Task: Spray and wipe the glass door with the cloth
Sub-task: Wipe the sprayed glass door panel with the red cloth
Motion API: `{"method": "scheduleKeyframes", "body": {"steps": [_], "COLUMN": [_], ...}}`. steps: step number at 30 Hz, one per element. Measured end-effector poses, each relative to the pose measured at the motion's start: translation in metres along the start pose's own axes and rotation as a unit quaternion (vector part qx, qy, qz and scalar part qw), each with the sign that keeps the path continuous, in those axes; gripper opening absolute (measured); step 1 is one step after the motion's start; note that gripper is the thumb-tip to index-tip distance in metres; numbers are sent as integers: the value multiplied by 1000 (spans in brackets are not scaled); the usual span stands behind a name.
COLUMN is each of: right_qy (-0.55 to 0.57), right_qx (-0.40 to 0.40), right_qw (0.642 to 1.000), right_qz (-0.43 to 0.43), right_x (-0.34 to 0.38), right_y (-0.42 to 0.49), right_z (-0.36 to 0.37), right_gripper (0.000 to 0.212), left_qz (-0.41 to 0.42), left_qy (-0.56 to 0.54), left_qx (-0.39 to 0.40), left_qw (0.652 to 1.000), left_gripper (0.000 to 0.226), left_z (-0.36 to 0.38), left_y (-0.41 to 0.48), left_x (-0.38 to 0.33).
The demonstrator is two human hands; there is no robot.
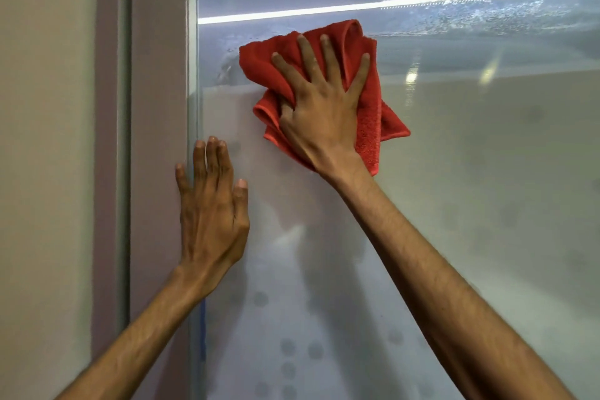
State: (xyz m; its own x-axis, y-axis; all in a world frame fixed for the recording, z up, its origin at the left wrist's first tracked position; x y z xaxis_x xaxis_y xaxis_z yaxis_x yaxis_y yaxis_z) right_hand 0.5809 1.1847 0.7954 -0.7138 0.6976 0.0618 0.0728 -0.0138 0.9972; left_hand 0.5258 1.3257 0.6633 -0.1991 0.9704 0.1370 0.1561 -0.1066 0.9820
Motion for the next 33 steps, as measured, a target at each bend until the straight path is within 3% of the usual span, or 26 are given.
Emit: {"method": "scheduleKeyframes", "body": {"steps": [8,23,33], "right_qy": [-8,-41,-2], "right_qx": [-4,0,-40], "right_qw": [1000,998,999], "right_qz": [-12,-38,-24], "right_x": [45,73,84], "right_y": [-2,9,-47], "right_z": [26,30,36], "right_gripper": [57,58,52], "left_qz": [-26,-2,14], "left_qy": [-19,-74,-50], "left_qx": [-8,-21,-27], "left_qw": [999,997,998], "left_gripper": [63,59,57], "left_z": [-11,-13,-11], "left_y": [-19,-33,-52], "left_x": [51,71,81]}}
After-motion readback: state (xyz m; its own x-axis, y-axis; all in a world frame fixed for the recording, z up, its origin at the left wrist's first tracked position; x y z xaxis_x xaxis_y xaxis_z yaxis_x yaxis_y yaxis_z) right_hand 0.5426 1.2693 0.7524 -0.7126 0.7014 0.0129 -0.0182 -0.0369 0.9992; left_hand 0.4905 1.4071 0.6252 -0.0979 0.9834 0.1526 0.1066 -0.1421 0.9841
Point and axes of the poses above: each hand's wrist, its own y-axis towards the middle knuckle, its own z-axis out of the palm, x = y × z, the point moved 10 cm from there along y, towards the middle knuckle, and after that the axes turned 11 degrees about z, right-handed, at the moved point
